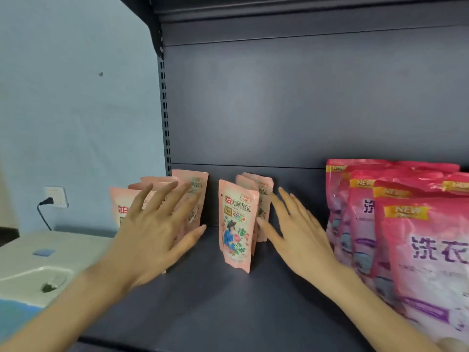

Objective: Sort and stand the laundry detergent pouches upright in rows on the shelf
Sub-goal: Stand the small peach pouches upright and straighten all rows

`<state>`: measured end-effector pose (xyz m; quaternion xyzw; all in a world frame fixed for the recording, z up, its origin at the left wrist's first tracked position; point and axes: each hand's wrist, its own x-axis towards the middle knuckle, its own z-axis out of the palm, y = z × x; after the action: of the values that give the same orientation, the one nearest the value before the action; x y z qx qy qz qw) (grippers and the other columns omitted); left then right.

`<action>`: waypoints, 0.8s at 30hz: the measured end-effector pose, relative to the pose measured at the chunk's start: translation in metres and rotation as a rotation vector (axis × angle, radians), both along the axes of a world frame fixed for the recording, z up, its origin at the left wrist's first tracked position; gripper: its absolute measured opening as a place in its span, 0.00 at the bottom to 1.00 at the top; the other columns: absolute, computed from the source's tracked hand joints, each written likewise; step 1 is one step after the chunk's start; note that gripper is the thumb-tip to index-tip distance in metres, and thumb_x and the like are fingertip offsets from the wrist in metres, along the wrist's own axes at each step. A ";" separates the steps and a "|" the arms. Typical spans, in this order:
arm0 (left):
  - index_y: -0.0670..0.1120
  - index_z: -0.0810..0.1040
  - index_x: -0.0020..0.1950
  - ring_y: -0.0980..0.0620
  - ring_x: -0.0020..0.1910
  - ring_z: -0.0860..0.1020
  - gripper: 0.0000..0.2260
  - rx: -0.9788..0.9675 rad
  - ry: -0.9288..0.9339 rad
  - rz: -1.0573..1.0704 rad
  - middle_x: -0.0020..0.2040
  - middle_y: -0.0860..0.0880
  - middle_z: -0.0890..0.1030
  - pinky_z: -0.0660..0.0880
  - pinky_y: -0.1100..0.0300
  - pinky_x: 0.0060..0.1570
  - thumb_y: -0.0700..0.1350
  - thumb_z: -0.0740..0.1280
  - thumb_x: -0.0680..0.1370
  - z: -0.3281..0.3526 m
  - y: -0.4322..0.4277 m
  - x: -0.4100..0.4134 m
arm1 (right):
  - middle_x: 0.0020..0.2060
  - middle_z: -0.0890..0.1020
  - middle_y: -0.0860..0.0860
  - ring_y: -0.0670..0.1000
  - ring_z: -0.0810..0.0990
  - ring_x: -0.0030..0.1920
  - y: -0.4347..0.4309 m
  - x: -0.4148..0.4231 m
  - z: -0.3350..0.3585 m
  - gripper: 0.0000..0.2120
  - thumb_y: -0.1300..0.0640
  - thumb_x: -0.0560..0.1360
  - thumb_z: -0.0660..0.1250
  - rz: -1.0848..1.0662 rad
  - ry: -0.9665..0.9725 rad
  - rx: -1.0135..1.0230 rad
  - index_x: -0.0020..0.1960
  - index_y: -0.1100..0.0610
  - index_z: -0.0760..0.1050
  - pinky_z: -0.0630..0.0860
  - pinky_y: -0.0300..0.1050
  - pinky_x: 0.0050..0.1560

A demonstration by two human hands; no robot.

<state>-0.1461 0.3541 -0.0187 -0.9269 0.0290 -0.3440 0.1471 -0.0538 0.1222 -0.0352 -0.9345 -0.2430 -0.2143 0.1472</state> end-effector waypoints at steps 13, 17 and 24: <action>0.54 0.62 0.73 0.52 0.72 0.61 0.25 0.079 0.225 -0.288 0.73 0.53 0.65 0.55 0.54 0.69 0.62 0.49 0.79 0.114 0.030 0.081 | 0.70 0.69 0.52 0.54 0.68 0.68 0.034 0.065 0.059 0.20 0.52 0.80 0.57 -0.082 -0.096 0.429 0.71 0.54 0.64 0.68 0.52 0.64; 0.53 0.64 0.72 0.50 0.70 0.65 0.20 0.078 0.441 -0.362 0.71 0.52 0.67 0.62 0.57 0.64 0.53 0.57 0.80 0.118 0.006 0.124 | 0.65 0.75 0.52 0.54 0.73 0.64 0.034 0.093 0.071 0.18 0.53 0.78 0.62 -0.082 0.016 0.354 0.67 0.54 0.70 0.71 0.54 0.63; 0.51 0.75 0.64 0.52 0.60 0.74 0.15 0.052 0.655 -0.475 0.62 0.54 0.77 0.70 0.53 0.59 0.46 0.65 0.77 0.102 -0.006 0.178 | 0.58 0.79 0.50 0.51 0.77 0.58 0.029 0.130 0.052 0.16 0.51 0.75 0.67 0.010 0.169 0.280 0.62 0.51 0.75 0.74 0.54 0.60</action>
<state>0.0318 0.3477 0.0830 -0.9509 0.2965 -0.0543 0.0699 0.0759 0.1516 0.0167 -0.9183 -0.2023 -0.1659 0.2971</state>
